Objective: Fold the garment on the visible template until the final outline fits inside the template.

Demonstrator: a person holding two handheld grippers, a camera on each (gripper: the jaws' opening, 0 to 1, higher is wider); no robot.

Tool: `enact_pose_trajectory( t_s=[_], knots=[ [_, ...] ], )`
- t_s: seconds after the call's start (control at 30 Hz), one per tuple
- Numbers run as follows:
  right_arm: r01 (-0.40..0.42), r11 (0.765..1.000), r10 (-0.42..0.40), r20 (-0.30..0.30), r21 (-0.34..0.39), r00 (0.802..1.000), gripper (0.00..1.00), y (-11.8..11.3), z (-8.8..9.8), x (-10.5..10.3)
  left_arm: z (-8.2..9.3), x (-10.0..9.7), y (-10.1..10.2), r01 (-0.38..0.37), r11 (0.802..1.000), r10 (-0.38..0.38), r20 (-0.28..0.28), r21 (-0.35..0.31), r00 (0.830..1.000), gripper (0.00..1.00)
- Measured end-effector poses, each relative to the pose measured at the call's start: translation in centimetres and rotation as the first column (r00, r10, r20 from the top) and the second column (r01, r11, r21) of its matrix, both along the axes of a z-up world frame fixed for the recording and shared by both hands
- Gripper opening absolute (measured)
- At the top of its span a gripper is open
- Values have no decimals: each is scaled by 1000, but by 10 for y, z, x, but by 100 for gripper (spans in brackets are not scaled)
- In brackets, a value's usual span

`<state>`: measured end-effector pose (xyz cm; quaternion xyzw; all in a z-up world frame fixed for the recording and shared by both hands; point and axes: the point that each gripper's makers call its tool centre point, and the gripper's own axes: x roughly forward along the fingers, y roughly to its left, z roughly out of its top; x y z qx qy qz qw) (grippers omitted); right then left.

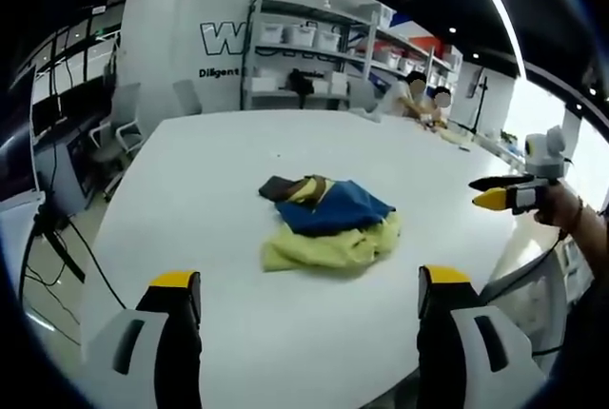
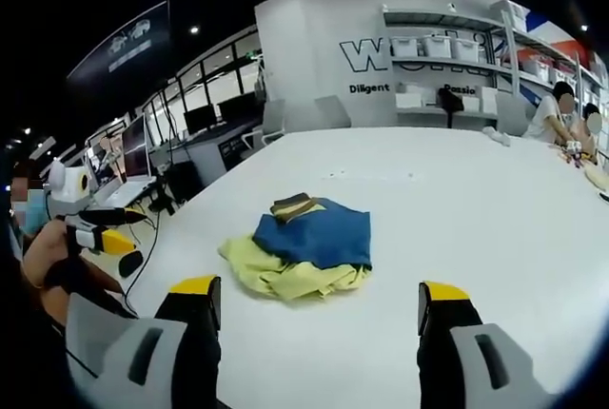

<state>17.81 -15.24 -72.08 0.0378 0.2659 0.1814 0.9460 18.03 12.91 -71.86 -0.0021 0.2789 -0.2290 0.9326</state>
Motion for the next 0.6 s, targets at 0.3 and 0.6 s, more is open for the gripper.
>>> enact_pose_trajectory(
  t_s=[0.3, 0.6],
  knots=[
    [-24, 1000, 24, -9, 8, 1000, 81, 11, -3, 8, 1, 11, 2, -7, 1000, 7, 2, 0, 1000, 91],
    [-59, 998, 59, 0, 6, 998, 78, 22, -2, 26, -2, 23, 1, -2, 1000, 2, -5, 12, 1000, 89]
  ],
)
